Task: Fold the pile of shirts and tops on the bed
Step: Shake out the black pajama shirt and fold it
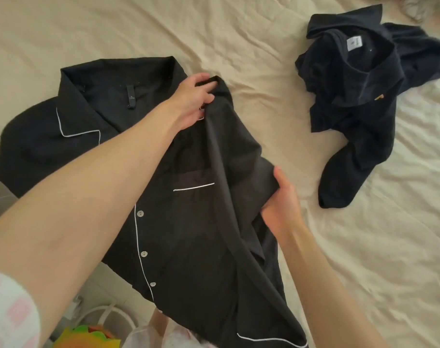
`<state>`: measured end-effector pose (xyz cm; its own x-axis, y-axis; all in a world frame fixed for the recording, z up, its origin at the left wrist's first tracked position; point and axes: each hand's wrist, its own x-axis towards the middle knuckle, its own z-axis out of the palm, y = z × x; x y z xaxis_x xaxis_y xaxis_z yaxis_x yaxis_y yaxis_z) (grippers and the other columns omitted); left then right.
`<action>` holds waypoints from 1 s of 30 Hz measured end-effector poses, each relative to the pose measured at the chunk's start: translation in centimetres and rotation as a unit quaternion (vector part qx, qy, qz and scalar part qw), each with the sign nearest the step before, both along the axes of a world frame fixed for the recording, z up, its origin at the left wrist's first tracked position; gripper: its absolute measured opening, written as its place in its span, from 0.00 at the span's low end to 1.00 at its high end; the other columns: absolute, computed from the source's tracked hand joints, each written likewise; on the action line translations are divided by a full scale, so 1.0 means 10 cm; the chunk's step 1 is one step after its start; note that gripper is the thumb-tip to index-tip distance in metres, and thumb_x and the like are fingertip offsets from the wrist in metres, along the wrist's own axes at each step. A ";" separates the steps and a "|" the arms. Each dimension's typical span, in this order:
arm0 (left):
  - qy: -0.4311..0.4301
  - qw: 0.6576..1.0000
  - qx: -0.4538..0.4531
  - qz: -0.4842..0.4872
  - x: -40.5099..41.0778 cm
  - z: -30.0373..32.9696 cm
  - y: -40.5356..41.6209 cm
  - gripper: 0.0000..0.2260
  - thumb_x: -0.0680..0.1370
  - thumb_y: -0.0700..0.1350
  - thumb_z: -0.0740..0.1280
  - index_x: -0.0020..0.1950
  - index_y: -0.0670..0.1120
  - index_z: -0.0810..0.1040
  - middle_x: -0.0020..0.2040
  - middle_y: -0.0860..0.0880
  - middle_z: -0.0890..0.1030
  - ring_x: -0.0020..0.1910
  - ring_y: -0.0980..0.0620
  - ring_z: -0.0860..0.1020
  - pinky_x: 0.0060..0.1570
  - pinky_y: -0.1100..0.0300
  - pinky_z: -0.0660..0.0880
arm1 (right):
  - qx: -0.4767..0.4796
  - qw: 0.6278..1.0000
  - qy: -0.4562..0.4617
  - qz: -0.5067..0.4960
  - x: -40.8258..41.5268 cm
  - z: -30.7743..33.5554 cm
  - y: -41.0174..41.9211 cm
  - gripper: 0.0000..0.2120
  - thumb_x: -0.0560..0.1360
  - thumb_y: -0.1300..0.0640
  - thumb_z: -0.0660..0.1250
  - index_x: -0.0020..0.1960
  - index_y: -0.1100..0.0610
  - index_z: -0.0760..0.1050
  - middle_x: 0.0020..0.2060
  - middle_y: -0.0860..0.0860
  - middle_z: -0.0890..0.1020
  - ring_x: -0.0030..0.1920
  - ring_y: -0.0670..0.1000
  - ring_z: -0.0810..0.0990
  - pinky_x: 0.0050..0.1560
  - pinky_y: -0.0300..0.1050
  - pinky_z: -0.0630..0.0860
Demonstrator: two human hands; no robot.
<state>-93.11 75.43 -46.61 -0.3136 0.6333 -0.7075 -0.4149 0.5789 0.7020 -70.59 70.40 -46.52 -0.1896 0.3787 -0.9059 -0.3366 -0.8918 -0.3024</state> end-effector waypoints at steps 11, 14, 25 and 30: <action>0.250 0.959 -0.122 -0.056 1.10 -0.12 -1.51 0.10 0.76 0.45 0.68 0.56 0.47 0.74 0.51 0.50 0.77 0.41 0.55 0.75 0.50 0.62 0.71 | 0.233 0.837 -0.342 0.358 0.45 0.14 -1.02 0.20 0.77 0.50 0.66 0.67 0.51 0.68 0.58 0.44 0.75 0.56 0.44 0.76 0.55 0.36 0.73; 0.135 0.978 -0.153 -0.039 1.38 -0.03 -1.98 0.03 0.78 0.45 0.64 0.49 0.52 0.75 0.48 0.52 0.79 0.47 0.54 0.78 0.51 0.59 0.76 | 0.306 0.732 -0.410 0.451 0.70 0.18 -1.41 0.21 0.75 0.48 0.66 0.66 0.52 0.71 0.60 0.47 0.73 0.60 0.46 0.72 0.62 0.42 0.72; -0.152 0.979 -0.120 -0.060 1.37 0.23 -2.73 0.15 0.80 0.51 0.61 0.64 0.46 0.72 0.52 0.48 0.80 0.53 0.52 0.79 0.56 0.55 0.76 | 0.383 0.634 -0.282 0.609 0.42 0.31 -1.94 0.15 0.79 0.59 0.62 0.64 0.57 0.75 0.52 0.50 0.79 0.46 0.44 0.75 0.50 0.31 0.70; 0.012 0.976 -0.147 -0.162 0.90 0.21 -3.08 0.11 0.77 0.45 0.67 0.57 0.48 0.72 0.50 0.52 0.81 0.48 0.56 0.79 0.48 0.60 0.75 | 0.276 0.662 -0.104 0.689 0.02 0.38 -2.13 0.19 0.80 0.58 0.59 0.70 0.51 0.69 0.64 0.47 0.75 0.60 0.45 0.75 0.57 0.31 0.68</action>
<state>-84.11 44.67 -44.47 -0.1496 0.4726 -0.8685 -0.1609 0.8550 0.4930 -70.42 49.08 -42.75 -0.5933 0.2596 -0.7620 0.7814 -0.0419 -0.6226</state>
